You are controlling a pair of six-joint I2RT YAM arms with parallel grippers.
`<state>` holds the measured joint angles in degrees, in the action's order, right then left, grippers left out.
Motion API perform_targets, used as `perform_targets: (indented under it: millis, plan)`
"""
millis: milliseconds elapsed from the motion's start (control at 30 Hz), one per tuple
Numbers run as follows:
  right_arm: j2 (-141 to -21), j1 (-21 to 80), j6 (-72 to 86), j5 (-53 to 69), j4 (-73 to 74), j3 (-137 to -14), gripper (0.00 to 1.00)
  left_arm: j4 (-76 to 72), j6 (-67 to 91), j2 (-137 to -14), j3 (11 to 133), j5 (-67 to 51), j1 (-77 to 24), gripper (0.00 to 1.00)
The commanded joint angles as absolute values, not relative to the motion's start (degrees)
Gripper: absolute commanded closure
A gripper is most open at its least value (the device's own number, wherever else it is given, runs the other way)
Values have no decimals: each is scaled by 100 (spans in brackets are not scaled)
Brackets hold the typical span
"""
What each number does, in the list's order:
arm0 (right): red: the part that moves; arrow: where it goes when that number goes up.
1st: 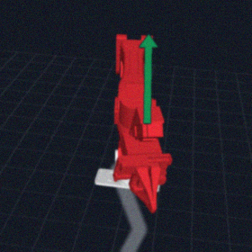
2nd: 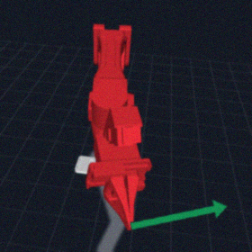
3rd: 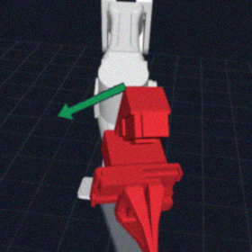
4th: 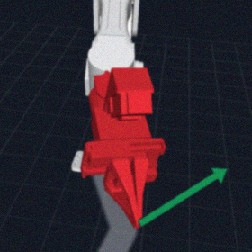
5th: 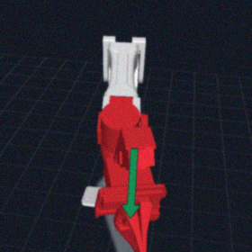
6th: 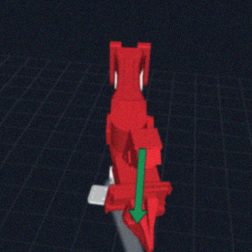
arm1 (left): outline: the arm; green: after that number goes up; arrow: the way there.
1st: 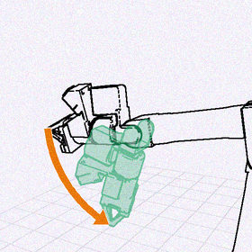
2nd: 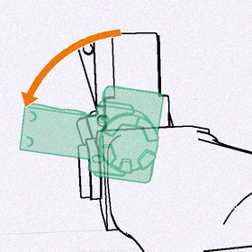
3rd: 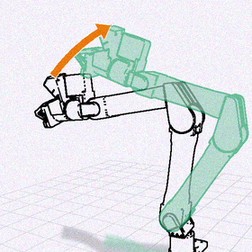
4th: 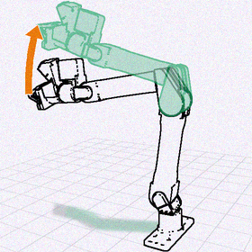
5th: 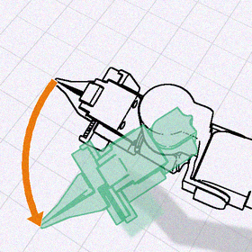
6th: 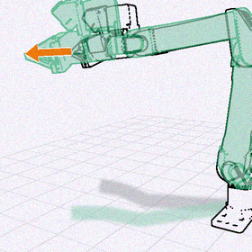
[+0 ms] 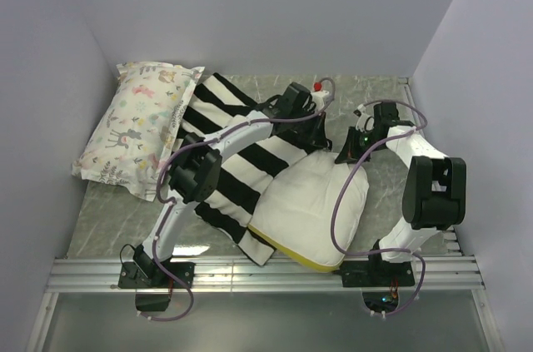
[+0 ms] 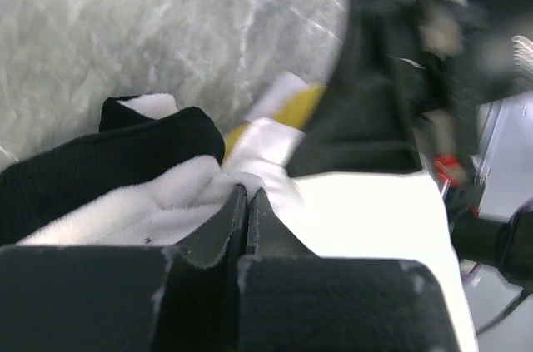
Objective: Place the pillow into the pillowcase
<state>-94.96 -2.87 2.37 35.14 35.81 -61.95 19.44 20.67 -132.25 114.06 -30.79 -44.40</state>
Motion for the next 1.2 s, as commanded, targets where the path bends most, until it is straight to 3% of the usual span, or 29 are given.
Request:
perform_targets:
  millis: [0, 267, 467, 533, 633, 667, 733, 767, 833, 867, 900, 967, 1067, 1167]
  plan:
    - [-9316, -255, 922, 3788, 2462, -6504, 100, 2485, 1215, -13183, 12198, -4148, -4763, 100]
    - [-9299, -246, 1397, 3885, 2066, -6223, 100, 1864, 1459, -13166, 11417, -4851, -5150, 100]
    - [-9334, -255, 1441, 3876, 2030, -6196, 100, 1853, 1468, -13701, 12180, -4711, -5256, 99]
    - [-9378, -255, 1372, 3841, 2074, -6249, 100, 2108, 1328, -13772, 12568, -4325, -5151, 93]
    - [-9334, -255, 1161, 3823, 2241, -6362, 100, 2153, 1223, -13292, 12271, -3842, -4704, 73]
    - [-9308, -255, 1056, 3771, 2485, -6424, 100, 2319, 1126, -13124, 12174, -3693, -4572, 59]
    - [-9229, -272, 669, 3639, 2863, -6730, 86, 2556, 828, -12537, 11884, -3200, -4159, 48]
    - [-9176, -281, 520, 3430, 3231, -6837, 70, 2740, 739, -12307, 11761, -3086, -4009, 40]
    - [-8913, -299, 54, 3262, 3549, -7091, 52, 3005, 285, -11598, 11374, -2683, -3640, 35]
    - [-8799, -316, -156, 3148, 3847, -7188, 39, 3128, 133, -11375, 11243, -2663, -3526, 29]
    - [-8546, -316, -498, 3025, 3997, -7372, 33, 3373, 62, -11129, 10919, -2663, -3298, 27]
    - [-8272, -282, -833, 3015, 4383, -7514, 20, 3541, -351, -10417, 10514, -2820, -3051, 1]
    - [-7753, -28, -1510, 2971, 4945, -7717, 17, 3665, -361, -9565, 9644, -3267, -2323, 1]
    - [-7104, 1156, -1959, 2147, 4975, -7314, 16, 3446, -45, -8835, 8896, -3812, -1560, 1]
